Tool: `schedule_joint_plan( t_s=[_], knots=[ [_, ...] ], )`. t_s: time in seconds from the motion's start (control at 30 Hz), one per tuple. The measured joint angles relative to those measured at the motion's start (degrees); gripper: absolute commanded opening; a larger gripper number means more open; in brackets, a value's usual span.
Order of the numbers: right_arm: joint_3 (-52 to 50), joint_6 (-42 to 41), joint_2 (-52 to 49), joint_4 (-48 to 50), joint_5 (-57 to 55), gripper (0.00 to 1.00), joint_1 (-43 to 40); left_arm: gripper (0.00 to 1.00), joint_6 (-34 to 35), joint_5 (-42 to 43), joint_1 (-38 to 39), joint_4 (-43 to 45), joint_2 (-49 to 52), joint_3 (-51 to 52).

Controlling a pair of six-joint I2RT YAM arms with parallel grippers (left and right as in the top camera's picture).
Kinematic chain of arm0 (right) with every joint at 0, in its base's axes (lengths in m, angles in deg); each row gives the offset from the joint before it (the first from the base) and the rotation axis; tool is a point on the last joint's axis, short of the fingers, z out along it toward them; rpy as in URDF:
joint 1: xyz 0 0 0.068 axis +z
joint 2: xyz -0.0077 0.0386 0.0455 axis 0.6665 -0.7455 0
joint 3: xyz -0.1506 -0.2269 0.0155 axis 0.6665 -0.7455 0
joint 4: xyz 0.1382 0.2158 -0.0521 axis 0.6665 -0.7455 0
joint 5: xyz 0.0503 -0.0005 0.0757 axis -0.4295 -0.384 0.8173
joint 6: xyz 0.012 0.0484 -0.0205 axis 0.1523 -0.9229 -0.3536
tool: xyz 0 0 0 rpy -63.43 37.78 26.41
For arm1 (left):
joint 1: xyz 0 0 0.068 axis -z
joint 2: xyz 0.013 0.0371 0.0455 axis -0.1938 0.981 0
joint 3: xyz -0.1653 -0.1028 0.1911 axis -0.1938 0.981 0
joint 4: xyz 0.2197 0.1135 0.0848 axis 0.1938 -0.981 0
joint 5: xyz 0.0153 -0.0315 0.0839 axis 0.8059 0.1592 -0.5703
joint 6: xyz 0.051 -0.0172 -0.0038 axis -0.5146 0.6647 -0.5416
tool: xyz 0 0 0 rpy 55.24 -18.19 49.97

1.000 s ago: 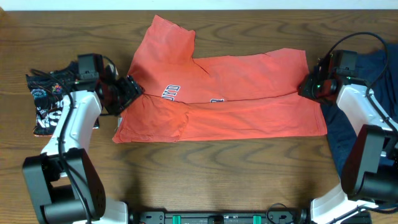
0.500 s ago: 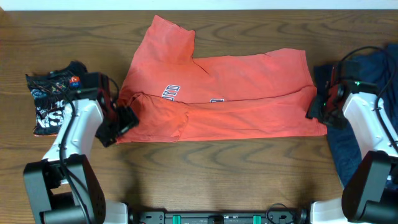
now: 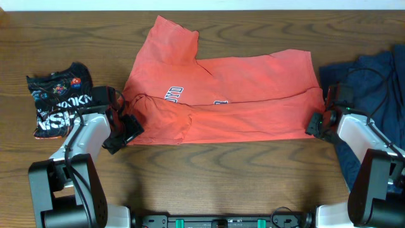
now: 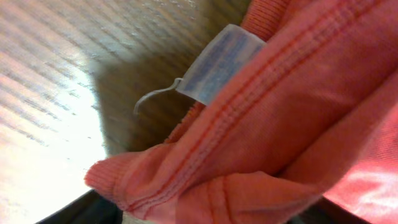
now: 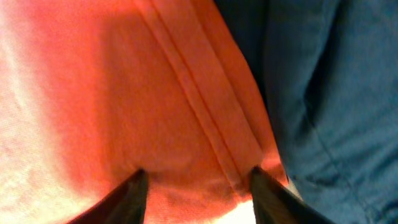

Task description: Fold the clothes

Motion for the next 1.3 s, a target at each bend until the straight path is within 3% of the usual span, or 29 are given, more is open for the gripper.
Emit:
schedule_joint_plan(
  t_s=[0.13, 0.27, 0.43, 0.8, 1.1, 1.17, 1.3],
  knots=[
    [-1.40, -0.63, 0.79, 1.68, -0.39, 0.13, 0.00, 0.59, 0.20, -1.81, 0.00, 0.11, 0.00, 0.00],
    [-1.49, -0.72, 0.92, 0.96, -1.18, 0.03, 0.00, 0.48, 0.22, -2.86, 0.00, 0.09, 0.00, 0.00],
    [-1.33, -1.07, 1.07, -0.63, -1.60, 0.02, 0.00, 0.06, 0.59, -3.30, 0.00, 0.02, 0.00, 0.31],
    [-0.92, -1.49, 1.44, -7.04, -1.75, 0.01, 0.00, 0.06, 0.76, -4.55, -0.66, -7.19, 0.00, 0.31],
    [-0.94, -3.56, 2.14, -16.57, -1.09, 0.02, 0.00, 0.06, 3.41, -6.69, -10.05, -15.69, 0.00, 0.52],
    [-1.22, -3.82, 2.64, -17.18, -0.17, 0.07, 0.00, 0.09, 3.41, -6.38, -10.71, -15.78, 0.00, 0.52],
    [-1.55, -4.59, 4.52, -19.54, 3.41, 0.25, 0.00, 0.26, 3.32, -6.54, -10.78, -15.85, -0.48, 0.46]
  ],
)
